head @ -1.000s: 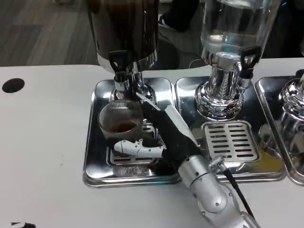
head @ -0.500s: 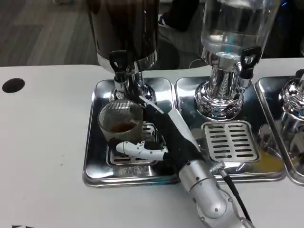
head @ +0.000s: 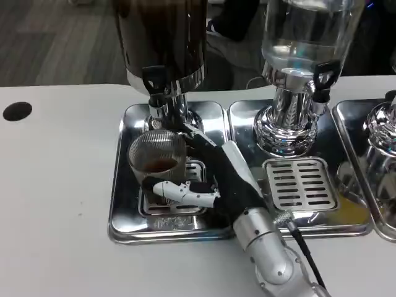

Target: Grasp the cup under the faucet to collect the drink, then remove the cup.

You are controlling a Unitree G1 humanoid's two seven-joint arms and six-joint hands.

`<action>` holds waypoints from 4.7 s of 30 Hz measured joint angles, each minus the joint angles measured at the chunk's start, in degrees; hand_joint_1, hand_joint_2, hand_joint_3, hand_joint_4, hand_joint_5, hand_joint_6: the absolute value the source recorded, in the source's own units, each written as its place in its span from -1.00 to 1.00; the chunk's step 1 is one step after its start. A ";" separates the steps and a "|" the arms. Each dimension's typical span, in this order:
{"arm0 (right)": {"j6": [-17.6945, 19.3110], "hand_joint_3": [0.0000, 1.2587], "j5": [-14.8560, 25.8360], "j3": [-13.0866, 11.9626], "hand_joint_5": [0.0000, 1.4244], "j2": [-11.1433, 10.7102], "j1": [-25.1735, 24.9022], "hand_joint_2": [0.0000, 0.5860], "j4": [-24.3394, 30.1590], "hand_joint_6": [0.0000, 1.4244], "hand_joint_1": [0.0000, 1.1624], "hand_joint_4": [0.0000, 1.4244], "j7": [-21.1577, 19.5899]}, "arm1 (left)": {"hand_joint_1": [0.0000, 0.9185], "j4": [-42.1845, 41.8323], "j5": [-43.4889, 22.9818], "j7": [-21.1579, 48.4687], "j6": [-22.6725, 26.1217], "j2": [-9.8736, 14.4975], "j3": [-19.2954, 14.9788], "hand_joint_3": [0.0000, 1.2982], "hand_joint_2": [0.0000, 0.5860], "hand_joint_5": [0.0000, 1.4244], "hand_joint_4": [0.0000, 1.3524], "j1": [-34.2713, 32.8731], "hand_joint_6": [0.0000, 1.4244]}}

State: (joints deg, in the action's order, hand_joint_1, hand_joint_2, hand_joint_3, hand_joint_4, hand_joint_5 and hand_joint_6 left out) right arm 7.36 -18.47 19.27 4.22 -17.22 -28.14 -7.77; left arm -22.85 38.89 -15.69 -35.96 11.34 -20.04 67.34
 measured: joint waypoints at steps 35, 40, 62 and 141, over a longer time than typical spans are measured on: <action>2.79 -0.60 1.01 1.23 -0.62 0.49 -1.50 -0.72 -4.15 -0.90 0.26 -0.63 -2.94 | -1.00 1.05 -0.06 1.61 0.03 -0.19 -1.72 -0.40 -0.72 -0.51 -0.59 -1.64 -0.28; 3.57 -0.58 1.17 1.22 -0.60 0.51 -1.53 -0.72 -5.39 -0.89 0.26 -0.61 -3.90 | -1.00 1.05 -0.08 2.05 0.15 -0.18 -1.73 -0.40 -0.72 -0.51 -0.59 -1.89 -0.28; 6.16 -0.39 2.06 0.55 -0.47 1.19 -2.79 -0.68 -9.56 -0.80 0.33 -0.47 -6.69 | -1.00 1.05 -0.72 4.04 1.35 0.51 -1.92 -0.40 -0.72 -0.49 -0.58 -2.93 -0.28; 6.29 -0.31 4.78 -6.13 -0.41 -2.85 13.11 -0.65 9.48 -0.73 0.34 -0.41 5.10 | -1.00 -0.34 0.11 8.51 8.50 2.07 3.72 -0.43 -0.71 -0.48 -0.58 -9.56 -0.28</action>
State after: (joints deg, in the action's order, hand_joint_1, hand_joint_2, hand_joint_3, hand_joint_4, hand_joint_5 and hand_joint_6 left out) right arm 13.66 -13.69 13.14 1.37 -4.11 -18.66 -2.67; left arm -23.19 39.00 -7.17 -27.46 13.42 -16.32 57.77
